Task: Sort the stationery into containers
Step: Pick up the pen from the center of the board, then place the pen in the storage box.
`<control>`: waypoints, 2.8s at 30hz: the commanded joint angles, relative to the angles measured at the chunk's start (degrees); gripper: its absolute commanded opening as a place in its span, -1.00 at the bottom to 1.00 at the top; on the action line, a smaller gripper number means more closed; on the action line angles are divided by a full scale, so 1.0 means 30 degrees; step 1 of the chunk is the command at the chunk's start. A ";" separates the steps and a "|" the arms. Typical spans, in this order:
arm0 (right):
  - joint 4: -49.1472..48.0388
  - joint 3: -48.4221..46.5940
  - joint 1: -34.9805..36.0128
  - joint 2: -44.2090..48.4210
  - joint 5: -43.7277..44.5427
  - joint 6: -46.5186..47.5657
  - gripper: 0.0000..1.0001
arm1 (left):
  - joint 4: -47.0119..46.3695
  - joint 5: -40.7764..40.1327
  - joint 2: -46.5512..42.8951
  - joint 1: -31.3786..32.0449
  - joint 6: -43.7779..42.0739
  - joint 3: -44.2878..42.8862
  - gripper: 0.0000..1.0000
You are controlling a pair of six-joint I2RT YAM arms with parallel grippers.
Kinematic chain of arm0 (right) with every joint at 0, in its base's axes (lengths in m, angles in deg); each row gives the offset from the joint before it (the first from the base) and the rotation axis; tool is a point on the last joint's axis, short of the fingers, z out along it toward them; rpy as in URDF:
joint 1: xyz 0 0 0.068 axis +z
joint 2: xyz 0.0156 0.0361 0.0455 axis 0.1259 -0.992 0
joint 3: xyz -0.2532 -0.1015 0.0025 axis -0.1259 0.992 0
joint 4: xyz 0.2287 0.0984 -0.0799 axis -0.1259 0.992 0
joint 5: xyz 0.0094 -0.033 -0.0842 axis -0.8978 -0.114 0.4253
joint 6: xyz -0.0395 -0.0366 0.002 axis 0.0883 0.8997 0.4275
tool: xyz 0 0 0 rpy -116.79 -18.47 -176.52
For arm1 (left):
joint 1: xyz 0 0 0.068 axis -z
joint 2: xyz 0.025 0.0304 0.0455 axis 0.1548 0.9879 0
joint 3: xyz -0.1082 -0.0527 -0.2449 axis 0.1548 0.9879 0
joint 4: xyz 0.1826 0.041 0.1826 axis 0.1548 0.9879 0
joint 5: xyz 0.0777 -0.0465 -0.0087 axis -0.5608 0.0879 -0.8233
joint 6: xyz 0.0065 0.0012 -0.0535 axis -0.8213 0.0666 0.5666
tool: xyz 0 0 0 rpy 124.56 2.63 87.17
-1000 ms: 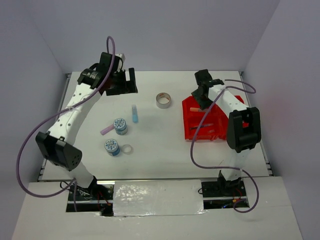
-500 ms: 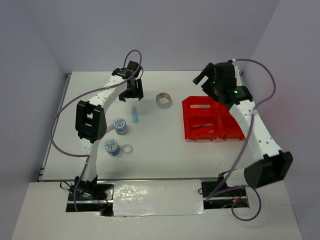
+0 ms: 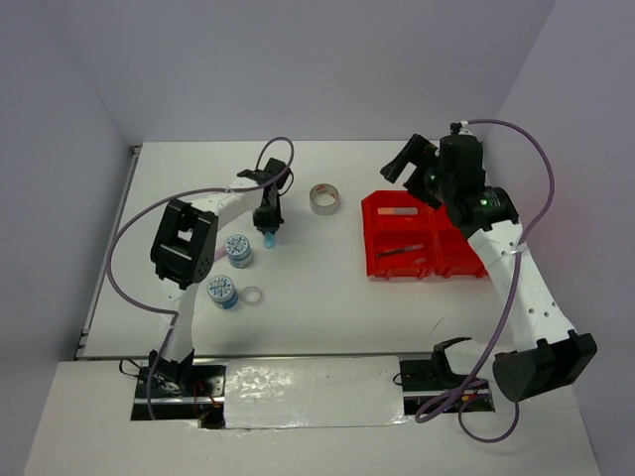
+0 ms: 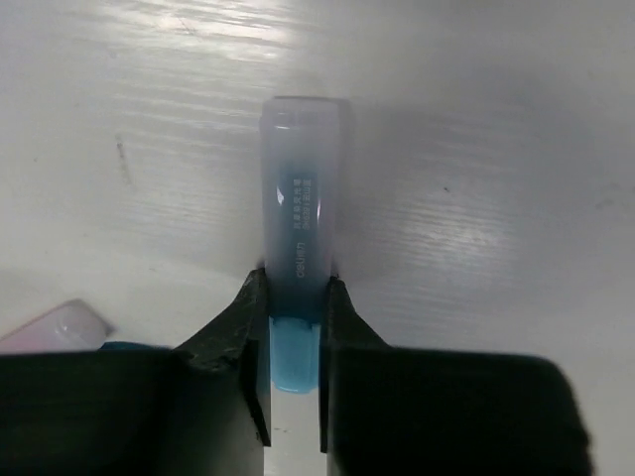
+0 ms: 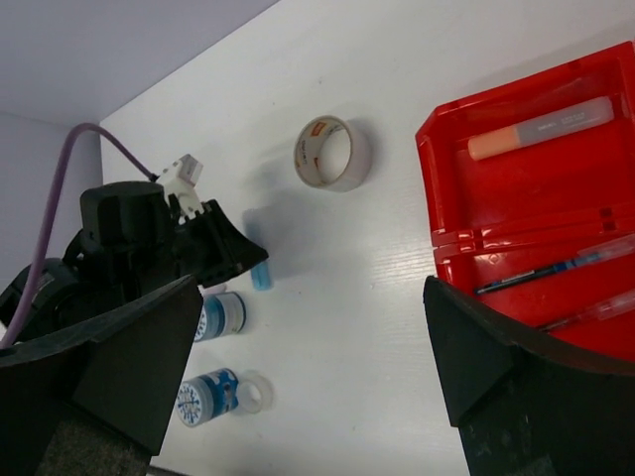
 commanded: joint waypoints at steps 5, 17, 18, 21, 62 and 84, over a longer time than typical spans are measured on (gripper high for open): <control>-0.2380 0.0617 0.0109 0.0584 -0.3624 0.0129 0.99 | -0.1286 0.2446 -0.2454 0.0543 -0.0961 0.1117 -1.00; -0.7830 0.4371 0.1952 -0.0293 -0.5209 -0.3741 0.99 | -1.0976 1.4192 -1.1979 0.1217 -0.2432 0.6680 -1.00; -0.8152 0.4225 0.2216 -0.0469 -0.4919 -0.3741 0.99 | -1.1216 1.4952 -1.2126 0.1304 -0.2313 0.6829 -1.00; -0.8737 0.3434 0.2891 -0.1231 -0.4857 -0.3712 0.99 | -1.1629 1.5631 -1.2507 0.1509 -0.2224 0.6889 -1.00; 0.0136 0.0386 -0.1999 -0.8701 0.8884 -1.1094 -1.00 | 0.3080 -0.0659 -1.5377 -0.6835 -0.0702 0.5884 0.99; -0.2119 -0.1548 -0.2001 -0.8471 0.5549 -0.7790 0.44 | 0.2344 0.2010 -1.4502 -0.9301 -0.0704 0.9526 0.98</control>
